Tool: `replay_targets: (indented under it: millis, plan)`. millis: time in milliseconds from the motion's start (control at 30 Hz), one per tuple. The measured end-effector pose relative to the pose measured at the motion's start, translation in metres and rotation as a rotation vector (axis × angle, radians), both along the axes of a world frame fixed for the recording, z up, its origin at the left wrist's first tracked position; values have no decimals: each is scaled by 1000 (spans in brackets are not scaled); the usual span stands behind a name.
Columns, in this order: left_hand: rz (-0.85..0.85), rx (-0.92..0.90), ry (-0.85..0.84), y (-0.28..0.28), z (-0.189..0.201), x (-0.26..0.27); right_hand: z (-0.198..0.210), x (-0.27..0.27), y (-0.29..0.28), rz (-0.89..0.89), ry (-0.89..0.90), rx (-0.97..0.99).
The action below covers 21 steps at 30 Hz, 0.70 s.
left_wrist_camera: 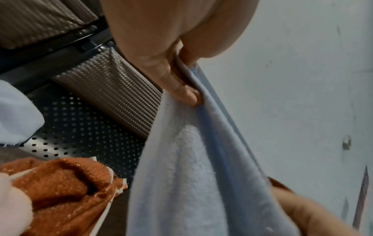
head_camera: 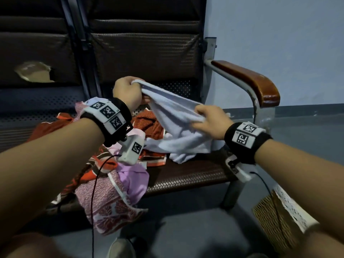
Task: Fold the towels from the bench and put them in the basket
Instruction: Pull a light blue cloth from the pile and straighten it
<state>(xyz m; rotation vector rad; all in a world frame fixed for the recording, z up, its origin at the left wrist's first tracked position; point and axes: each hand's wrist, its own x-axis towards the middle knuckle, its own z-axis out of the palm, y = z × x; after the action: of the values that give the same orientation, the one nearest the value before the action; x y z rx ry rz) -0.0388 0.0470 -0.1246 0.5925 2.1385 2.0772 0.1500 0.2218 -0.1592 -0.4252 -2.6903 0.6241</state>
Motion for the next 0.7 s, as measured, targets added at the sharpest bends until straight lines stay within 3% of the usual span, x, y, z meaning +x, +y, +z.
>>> replay_targets:
  millis: [67, 200, 400, 500, 600, 700]
  plan:
    - [-6, 71, -66, 0, 4, -2, -2, 6, 3, 25, -135, 131]
    - [-5, 145, -91, -1, 10, 0, -3, 14, 9, -53, -290, 133]
    - [15, 85, -8, -13, 17, -6, 22, 25, 16, -3, -184, -6]
    - [42, 37, 7, -19, 21, -10, 35, 29, 23, -18, -149, 109]
    - [61, -186, 217, -28, 24, -10, 52, 32, 25, -118, -109, 264]
    - [-16, -348, 463, -40, 28, -6, 77, 29, 26, -203, -11, 121]
